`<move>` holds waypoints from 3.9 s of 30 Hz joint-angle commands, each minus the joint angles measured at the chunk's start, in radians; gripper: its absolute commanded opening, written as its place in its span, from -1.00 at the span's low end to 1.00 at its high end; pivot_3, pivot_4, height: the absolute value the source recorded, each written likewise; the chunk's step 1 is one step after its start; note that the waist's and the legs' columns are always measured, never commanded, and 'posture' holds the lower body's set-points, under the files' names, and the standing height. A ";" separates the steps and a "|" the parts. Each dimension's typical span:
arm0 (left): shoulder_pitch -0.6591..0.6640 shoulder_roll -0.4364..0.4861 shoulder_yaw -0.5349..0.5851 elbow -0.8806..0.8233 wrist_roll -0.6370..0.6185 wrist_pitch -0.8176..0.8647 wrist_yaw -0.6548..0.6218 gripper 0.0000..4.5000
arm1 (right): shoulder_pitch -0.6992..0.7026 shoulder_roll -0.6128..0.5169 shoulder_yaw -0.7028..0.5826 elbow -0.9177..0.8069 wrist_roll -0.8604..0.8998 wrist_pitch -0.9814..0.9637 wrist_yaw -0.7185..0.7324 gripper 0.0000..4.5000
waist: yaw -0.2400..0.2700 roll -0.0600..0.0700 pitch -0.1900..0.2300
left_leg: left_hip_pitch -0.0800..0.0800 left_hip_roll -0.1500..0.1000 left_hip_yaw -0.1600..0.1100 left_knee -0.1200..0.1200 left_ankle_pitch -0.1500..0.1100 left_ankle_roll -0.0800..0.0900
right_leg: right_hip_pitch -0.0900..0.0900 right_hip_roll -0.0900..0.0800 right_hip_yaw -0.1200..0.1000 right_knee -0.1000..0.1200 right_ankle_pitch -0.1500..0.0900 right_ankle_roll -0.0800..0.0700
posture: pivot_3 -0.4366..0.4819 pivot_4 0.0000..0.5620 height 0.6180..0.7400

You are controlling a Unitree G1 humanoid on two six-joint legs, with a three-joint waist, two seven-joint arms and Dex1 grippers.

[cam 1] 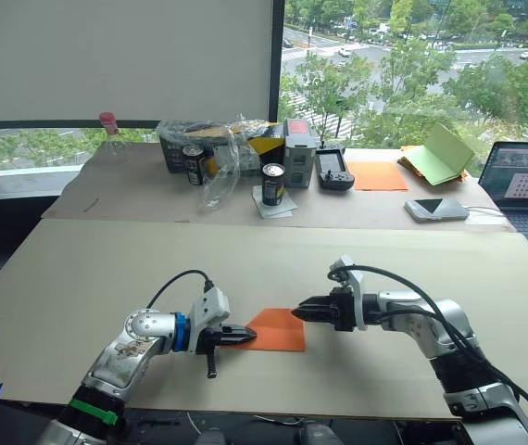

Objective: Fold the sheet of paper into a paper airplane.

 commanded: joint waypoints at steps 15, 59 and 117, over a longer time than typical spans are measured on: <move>0.023 0.017 -0.025 0.018 0.034 0.021 0.009 -1.00 | 0.018 0.012 -0.114 -0.084 0.167 0.165 -0.016 0.02 | -0.001 0.000 0.000 | 0.000 0.000 0.000 0.000 0.000 0.000 | 0.000 0.000 0.000 0.000 0.000 0.000 | -0.05 -0.47 0.87; -0.002 0.080 -0.056 0.003 0.014 0.102 -0.081 -1.00 | 0.263 -0.165 0.232 -0.204 -0.495 -1.010 0.140 -0.97 | -0.004 0.001 0.000 | 0.000 0.001 0.000 -0.002 0.000 0.000 | 0.000 0.000 0.000 -0.003 -0.001 0.002 | -0.05 -0.47 0.87; -0.080 0.032 -0.050 0.109 0.035 0.039 -0.042 -1.00 | 0.166 0.007 0.223 -0.394 -0.362 -0.387 -0.103 -0.95 | -0.006 0.000 0.000 | 0.001 0.002 0.000 -0.001 0.000 0.000 | -0.001 0.002 0.000 -0.002 -0.002 0.000 | -0.05 -0.47 0.87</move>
